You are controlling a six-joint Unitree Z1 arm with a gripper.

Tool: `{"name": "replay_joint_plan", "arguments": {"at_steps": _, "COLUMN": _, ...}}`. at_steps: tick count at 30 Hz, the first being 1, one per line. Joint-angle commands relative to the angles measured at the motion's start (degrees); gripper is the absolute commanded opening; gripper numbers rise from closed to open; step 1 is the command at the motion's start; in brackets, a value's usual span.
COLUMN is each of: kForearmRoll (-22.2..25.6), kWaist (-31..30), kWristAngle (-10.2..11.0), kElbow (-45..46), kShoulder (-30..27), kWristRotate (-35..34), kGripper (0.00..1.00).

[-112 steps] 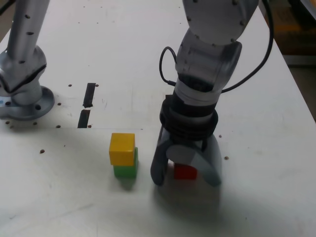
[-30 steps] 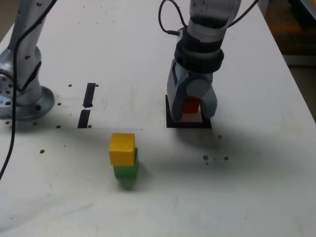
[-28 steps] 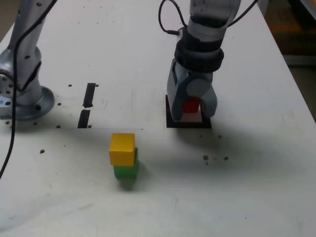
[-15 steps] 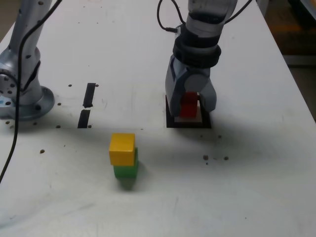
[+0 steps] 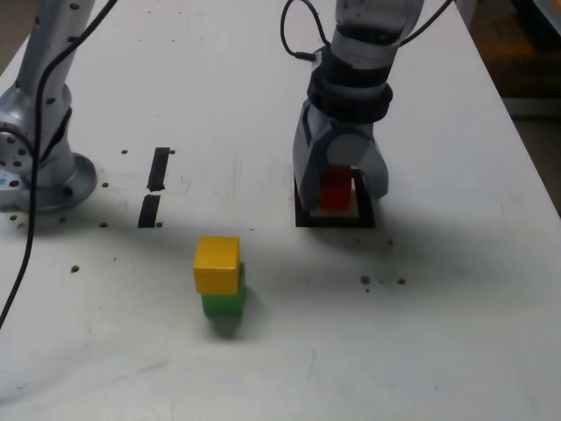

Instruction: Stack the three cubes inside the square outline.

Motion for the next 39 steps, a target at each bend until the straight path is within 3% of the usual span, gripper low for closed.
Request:
{"name": "replay_joint_plan", "arguments": {"at_steps": 1, "kForearmRoll": 1.07, "kWaist": 0.1, "kWristAngle": 0.31, "kElbow": -0.21, "kShoulder": -1.71, "kWristRotate": -0.24, "kGripper": 0.75}}
{"name": "replay_joint_plan", "arguments": {"at_steps": 15, "kForearmRoll": 10.53, "kWaist": -1.45, "kWristAngle": 1.29, "kElbow": 0.59, "kShoulder": -14.92, "kWristRotate": -2.58, "kGripper": 0.75}}
{"name": "replay_joint_plan", "arguments": {"at_steps": 24, "kForearmRoll": 14.43, "kWaist": -7.01, "kWristAngle": -0.68, "kElbow": 1.67, "kShoulder": -21.3, "kWristRotate": -5.48, "kGripper": 0.75}}
{"name": "replay_joint_plan", "arguments": {"at_steps": 39, "kForearmRoll": 14.5, "kWaist": -19.78, "kWristAngle": -4.45, "kElbow": 3.26, "kShoulder": -24.17, "kWristRotate": -14.38, "kGripper": 0.75}}
